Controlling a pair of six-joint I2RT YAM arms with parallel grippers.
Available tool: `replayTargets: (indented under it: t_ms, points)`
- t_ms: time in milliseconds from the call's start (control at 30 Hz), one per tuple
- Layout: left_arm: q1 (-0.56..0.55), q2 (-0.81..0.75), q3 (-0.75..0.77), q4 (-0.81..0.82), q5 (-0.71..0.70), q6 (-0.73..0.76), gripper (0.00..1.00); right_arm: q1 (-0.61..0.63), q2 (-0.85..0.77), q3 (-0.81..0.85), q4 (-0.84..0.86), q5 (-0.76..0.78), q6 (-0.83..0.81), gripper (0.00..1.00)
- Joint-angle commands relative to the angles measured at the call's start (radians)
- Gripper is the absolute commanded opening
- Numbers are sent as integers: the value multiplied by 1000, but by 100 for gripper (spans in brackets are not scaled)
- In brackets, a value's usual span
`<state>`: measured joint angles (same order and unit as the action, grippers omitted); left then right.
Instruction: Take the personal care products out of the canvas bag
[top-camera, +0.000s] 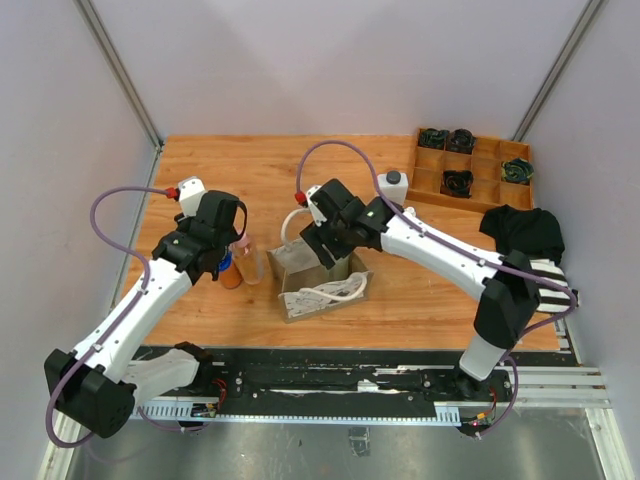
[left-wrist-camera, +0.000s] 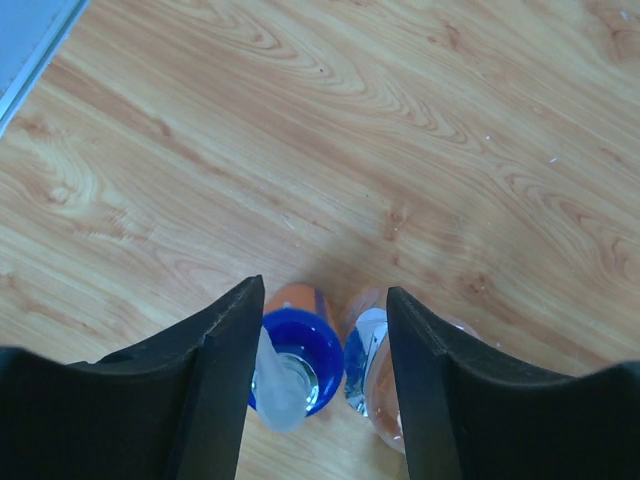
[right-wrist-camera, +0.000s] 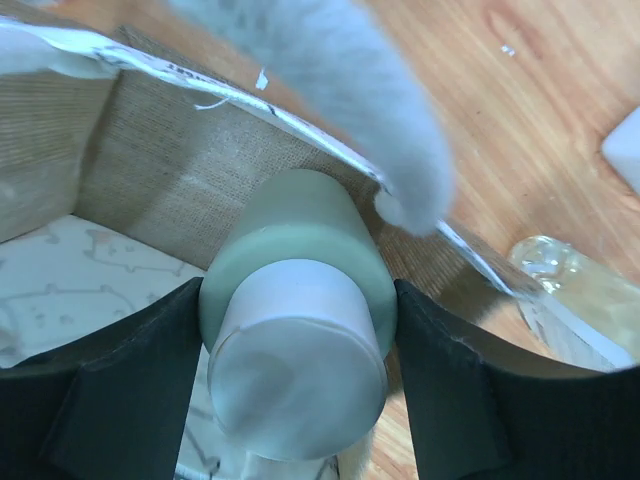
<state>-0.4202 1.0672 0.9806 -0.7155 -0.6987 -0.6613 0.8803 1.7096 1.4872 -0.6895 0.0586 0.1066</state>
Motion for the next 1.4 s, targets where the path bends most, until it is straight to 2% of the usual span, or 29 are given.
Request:
replayTargets:
  t_ms: [0,167,433,633,1033,1367]
  points:
    - [7,-4,16,19,4,-31,58,-18,-144,119,3,30,5,56]
    - [6,23,21,2,22,-46,60,-46,-218,220,-35,57,-15,57]
    - [6,5,24,-8,49,-51,62,-166,-187,475,-153,57,-77,58]
    - [6,-25,38,-15,73,-54,62,-265,-162,514,-155,3,-86,58]
    - [7,-9,68,-33,133,-45,63,-333,-105,295,-20,-40,-84,58]
    - [6,-15,38,-23,243,-84,63,-336,-76,40,192,-1,-61,59]
